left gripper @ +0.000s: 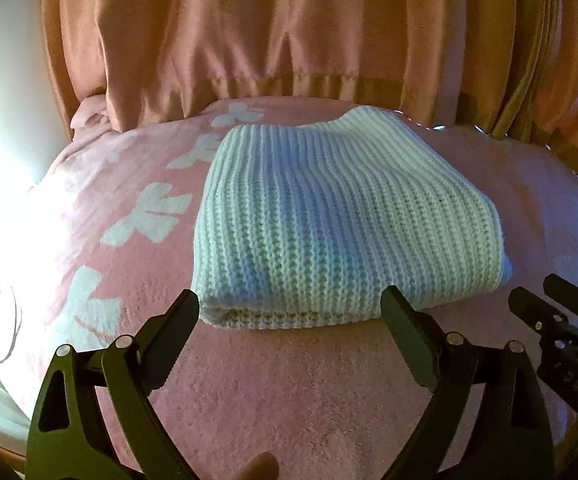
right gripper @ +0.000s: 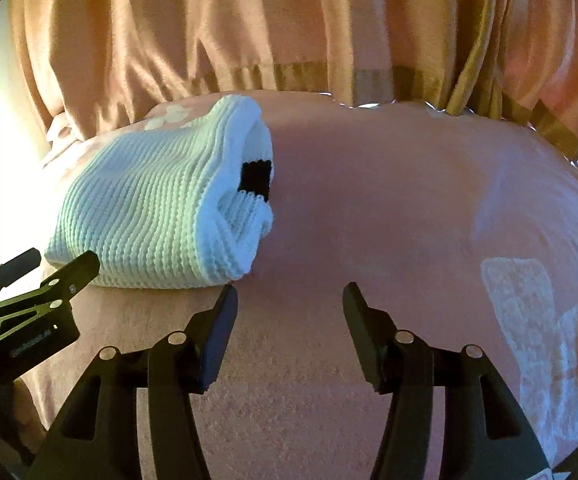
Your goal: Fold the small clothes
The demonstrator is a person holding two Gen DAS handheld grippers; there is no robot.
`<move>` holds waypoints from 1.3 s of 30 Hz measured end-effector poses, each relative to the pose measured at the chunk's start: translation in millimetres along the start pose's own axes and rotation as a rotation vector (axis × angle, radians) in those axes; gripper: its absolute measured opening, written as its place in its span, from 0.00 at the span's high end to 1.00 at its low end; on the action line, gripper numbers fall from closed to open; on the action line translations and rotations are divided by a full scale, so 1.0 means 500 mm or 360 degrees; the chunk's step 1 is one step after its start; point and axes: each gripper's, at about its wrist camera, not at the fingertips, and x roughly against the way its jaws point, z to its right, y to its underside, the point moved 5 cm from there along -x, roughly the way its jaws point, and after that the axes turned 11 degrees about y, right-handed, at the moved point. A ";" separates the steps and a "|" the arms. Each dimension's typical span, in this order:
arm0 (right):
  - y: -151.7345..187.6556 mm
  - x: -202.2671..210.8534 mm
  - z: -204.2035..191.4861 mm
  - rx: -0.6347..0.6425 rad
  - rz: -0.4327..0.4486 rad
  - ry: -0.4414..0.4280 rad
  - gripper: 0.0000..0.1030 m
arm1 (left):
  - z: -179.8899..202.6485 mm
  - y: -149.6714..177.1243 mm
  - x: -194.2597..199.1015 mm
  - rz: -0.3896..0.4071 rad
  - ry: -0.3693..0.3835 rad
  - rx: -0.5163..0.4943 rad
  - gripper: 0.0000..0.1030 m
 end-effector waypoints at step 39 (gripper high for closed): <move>0.016 -0.004 -0.031 0.0075 -0.0025 -0.0029 0.47 | 0.004 0.021 -0.009 -0.0044 -0.0010 -0.0012 0.06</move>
